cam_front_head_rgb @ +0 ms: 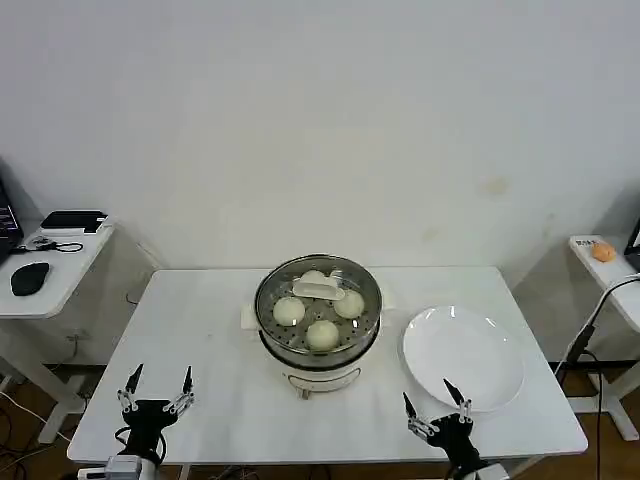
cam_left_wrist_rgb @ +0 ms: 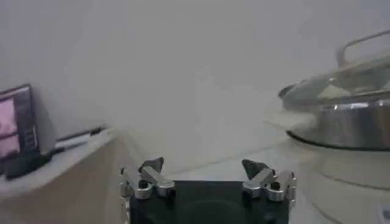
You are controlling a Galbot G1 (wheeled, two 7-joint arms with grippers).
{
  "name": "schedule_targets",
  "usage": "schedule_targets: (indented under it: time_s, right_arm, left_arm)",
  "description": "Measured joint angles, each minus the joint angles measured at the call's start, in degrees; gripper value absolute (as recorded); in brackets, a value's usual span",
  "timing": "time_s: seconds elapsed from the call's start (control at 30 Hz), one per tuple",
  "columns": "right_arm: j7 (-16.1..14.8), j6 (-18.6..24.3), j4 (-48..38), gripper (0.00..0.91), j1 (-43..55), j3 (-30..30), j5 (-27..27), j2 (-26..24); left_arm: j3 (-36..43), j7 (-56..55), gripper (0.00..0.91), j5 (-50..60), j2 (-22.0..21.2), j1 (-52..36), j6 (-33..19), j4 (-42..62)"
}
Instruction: Take steamed baozi put them in steamer then cover it.
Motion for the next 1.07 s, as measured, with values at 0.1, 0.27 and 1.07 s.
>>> schedule_targets:
  time_s: [0.1,0.27,1.07]
  right_arm:
    - [-0.01,0.03,0.07,0.907,-0.07,-0.21,-0.06,0.04]
    - [-0.02,0.04,0.14,0.907,-0.04,-0.42,-0.11,0.08]
    - [-0.02,0.28,0.51,0.907,-0.4,-0.84,-0.21,0.28]
  left_arm:
    - [-0.2,-0.01,0.907,-0.83,-0.13,0.21,-0.33,0.11]
    - [-0.21,0.23,0.907,-1.54,-0.43,0.76,-1.07,0.27]
    - [0.11,0.37,0.907,-1.19,-1.13,1.2,-2.33,0.31]
